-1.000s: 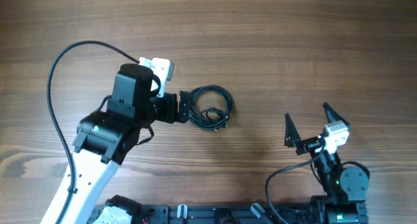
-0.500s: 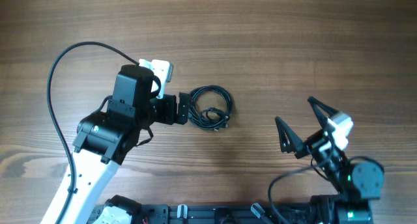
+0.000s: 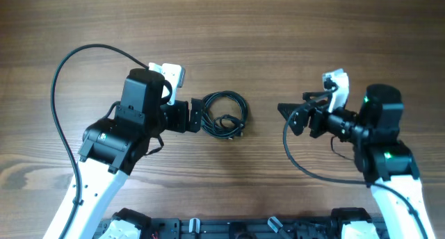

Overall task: Untangle cables
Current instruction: 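Move the right gripper toward the right side of the black cable bundle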

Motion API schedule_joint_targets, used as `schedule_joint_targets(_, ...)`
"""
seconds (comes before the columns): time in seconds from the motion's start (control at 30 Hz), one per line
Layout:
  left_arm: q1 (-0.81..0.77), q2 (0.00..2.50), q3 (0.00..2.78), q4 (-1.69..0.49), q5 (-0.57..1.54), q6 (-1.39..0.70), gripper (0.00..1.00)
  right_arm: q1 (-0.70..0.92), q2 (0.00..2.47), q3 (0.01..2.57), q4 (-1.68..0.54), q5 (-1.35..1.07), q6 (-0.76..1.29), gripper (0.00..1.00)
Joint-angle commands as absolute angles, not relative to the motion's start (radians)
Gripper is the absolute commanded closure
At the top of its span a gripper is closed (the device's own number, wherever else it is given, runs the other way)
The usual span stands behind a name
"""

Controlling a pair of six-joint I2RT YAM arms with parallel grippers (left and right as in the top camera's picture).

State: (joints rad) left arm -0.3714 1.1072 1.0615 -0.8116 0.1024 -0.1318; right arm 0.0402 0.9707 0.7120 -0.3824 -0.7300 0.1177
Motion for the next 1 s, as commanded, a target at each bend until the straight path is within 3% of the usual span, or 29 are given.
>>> schedule_joint_targets(0.0, -0.375, 1.109, 1.08, -0.803, 0.115, -0.113, 0.0, 0.103, 1.01, 0.741, -0.387, -0.749, 0.004, 0.01)
schedule_joint_targets(0.2, -0.375, 1.109, 1.08, -0.804, 0.115, -0.113, 0.0, 0.193, 1.031, 0.741, -0.365, -0.601, -0.038, 0.0)
schedule_joint_targets(0.3, -0.375, 1.109, 1.08, -0.801, 0.115, -0.12, 0.0, 0.192, 1.031, 0.741, -0.322, -0.576, 0.116, 0.0)
schedule_joint_targets(0.57, -0.375, 1.109, 1.08, -0.801, 0.122, -0.12, 0.0, 0.192, 1.061, 0.739, -0.327, -0.495, 0.163, 0.0)
schedule_joint_targets(0.73, -0.375, 1.109, 1.08, -0.797, 0.122, -0.125, 0.0, 0.192, 1.117, 0.739, -0.317, -0.501, 0.341, 0.01)
schedule_joint_targets(0.97, -0.375, 1.109, 1.08, -0.781, 0.123, -0.142, 0.0, 0.218, 1.271, 0.739, -0.308, -0.546, 0.166, 0.0)
